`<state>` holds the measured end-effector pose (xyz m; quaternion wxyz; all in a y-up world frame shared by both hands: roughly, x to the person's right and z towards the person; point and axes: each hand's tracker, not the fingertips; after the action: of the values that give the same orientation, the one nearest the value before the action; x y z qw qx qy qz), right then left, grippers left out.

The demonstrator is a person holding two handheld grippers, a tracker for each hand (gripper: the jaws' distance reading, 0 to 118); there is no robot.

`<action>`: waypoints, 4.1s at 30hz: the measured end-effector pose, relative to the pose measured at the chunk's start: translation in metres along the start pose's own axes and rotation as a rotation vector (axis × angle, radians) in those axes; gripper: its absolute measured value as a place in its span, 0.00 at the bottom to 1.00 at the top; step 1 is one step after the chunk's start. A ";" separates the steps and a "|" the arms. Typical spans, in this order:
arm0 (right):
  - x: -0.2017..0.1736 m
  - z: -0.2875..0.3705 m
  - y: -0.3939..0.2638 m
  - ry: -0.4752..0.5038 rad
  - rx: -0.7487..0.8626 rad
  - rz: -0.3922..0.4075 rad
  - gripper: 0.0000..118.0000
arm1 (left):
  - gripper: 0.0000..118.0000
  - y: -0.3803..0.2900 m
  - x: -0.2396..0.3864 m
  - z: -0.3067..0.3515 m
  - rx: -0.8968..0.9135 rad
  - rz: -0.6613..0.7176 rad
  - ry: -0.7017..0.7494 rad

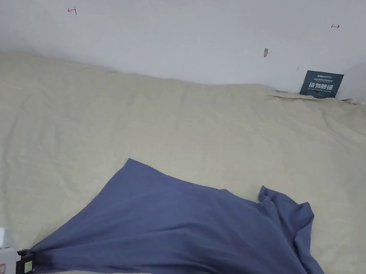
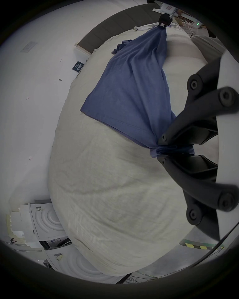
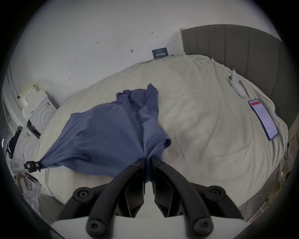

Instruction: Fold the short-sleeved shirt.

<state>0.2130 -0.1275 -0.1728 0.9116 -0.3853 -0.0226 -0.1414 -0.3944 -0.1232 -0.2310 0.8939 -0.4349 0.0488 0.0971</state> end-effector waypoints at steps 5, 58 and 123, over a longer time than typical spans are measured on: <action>0.009 0.019 -0.025 0.001 -0.012 0.007 0.05 | 0.07 -0.021 -0.015 0.024 -0.012 -0.002 0.006; -0.050 0.053 0.070 -0.139 0.392 0.213 0.00 | 0.00 0.166 0.164 -0.054 0.161 -0.251 -0.202; -0.027 -0.087 0.136 -0.109 -0.025 0.112 0.04 | 0.01 0.189 0.160 -0.063 0.078 -0.280 -0.205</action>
<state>0.2185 -0.0927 -0.3328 0.9107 -0.4043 -0.0490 -0.0693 -0.2787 -0.0378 -0.4421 0.9152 -0.3901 -0.0999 0.0135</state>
